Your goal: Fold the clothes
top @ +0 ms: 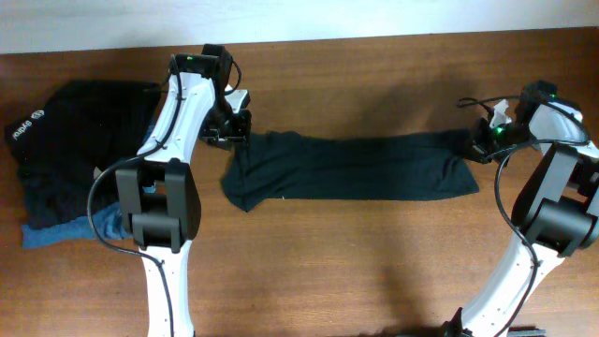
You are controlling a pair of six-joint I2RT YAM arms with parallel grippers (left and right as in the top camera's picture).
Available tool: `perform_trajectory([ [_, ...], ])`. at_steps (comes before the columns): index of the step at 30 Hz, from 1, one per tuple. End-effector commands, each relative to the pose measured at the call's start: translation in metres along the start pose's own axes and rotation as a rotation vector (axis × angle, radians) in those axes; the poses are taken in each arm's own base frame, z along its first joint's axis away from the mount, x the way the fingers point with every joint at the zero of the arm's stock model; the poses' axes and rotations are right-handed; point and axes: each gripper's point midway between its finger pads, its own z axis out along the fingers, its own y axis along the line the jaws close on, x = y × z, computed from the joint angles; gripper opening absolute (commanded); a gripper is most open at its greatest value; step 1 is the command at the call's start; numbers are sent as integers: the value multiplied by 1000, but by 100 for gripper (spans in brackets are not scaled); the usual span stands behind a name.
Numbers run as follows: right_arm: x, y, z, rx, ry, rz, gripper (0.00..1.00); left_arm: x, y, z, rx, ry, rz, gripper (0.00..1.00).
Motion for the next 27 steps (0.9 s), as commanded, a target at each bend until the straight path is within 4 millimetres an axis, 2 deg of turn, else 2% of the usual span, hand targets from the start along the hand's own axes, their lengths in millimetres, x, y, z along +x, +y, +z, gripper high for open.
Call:
perform_trajectory([
  [1,5,-4,9,8,25,6,4,1,-6,-14,14,-24,10,41],
  [18,5,-6,8,9,24,9,4,2,-6,-14,14,-22,10,42],
  [27,2,-17,2,7,13,39,4,2,-5,-14,14,-22,10,42],
])
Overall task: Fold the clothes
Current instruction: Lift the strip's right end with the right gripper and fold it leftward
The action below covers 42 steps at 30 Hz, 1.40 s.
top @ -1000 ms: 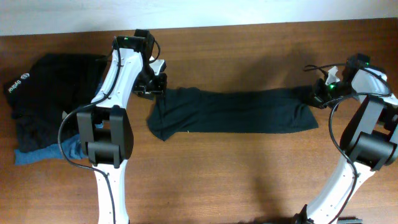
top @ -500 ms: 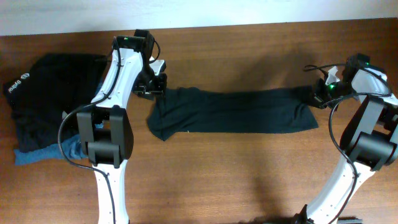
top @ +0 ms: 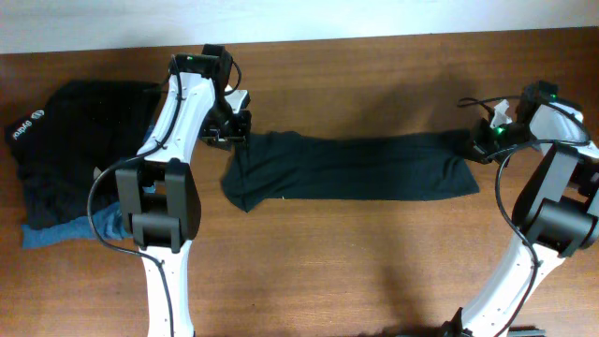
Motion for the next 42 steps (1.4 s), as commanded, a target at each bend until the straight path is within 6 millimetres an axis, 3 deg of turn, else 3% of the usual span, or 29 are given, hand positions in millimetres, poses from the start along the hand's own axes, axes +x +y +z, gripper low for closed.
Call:
perform_trajectory([
  [1,3,-15,3,8,14,33,4,1,-6,-14,14,-26,11,42],
  [22,1,-16,-2,16,10,37,4,1,-6,-14,14,-26,11,42],
  [26,-5,-19,-18,76,-10,29,4,1,-5,-14,13,-27,10,42],
  [35,-27,-15,-85,241,-135,-11,4,-1,-5,-14,10,-34,12,42],
  [42,-23,-2,-102,264,-127,-25,4,-2,-5,-14,11,-38,12,42],
])
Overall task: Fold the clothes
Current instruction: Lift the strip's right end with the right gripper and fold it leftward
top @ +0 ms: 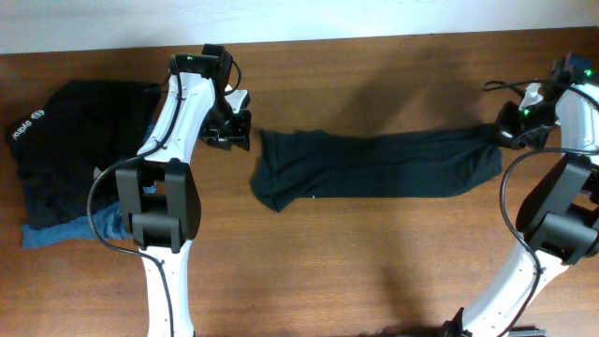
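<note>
A dark, long folded garment (374, 167) lies stretched across the middle of the brown table (356, 271). My right gripper (506, 131) sits at its far right end, shut on the cloth's top right corner. My left gripper (232, 140) hovers just left of the garment's top left corner. A strip of bare table separates it from the cloth. Its fingers look spread, with nothing between them.
A pile of dark clothes (80, 154) with a white logo lies at the table's left end. A blue garment (61, 234) pokes out beneath it. The pale wall runs along the table's back edge.
The garment has shifted right by about a hand's width, with my right gripper on its right end. Its left corner, then at my left gripper, now lies apart from it. The left arm stayed put.
At both earlier moments the garment lay stretched between the two grippers, each at one top corner, and nothing moved. Now the right gripper and the cloth are further right, and the cloth's left end is free of the left gripper.
</note>
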You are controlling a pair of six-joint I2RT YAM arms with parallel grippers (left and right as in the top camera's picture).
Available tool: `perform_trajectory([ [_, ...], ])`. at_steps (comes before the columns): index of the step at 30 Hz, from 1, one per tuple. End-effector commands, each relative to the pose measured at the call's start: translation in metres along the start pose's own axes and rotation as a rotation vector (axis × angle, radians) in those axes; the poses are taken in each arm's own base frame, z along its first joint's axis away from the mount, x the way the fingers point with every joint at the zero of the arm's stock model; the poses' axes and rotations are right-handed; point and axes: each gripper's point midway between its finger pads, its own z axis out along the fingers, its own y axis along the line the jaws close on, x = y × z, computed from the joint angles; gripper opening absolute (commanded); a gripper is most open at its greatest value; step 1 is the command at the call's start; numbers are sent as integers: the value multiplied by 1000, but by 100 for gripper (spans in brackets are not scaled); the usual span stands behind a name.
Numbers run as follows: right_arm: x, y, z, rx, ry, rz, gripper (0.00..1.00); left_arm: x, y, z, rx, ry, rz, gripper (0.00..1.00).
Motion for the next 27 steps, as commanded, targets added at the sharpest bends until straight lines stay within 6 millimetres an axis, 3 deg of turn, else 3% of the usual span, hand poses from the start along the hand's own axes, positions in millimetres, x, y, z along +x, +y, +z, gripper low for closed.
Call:
perform_trajectory([
  [1,-4,7,-24,29,-41,-27,4,-2,-5,-14,11,-37,12,42],
  [6,7,34,-26,27,-6,-80,4,-3,-5,-14,11,-43,13,42],
  [14,37,94,-13,38,62,-218,4,-5,-5,-14,11,-48,15,42],
  [20,72,160,1,46,96,-363,4,-6,-5,-14,10,-53,16,42],
  [27,105,207,12,87,99,-468,4,-8,-5,-14,10,-62,18,42],
])
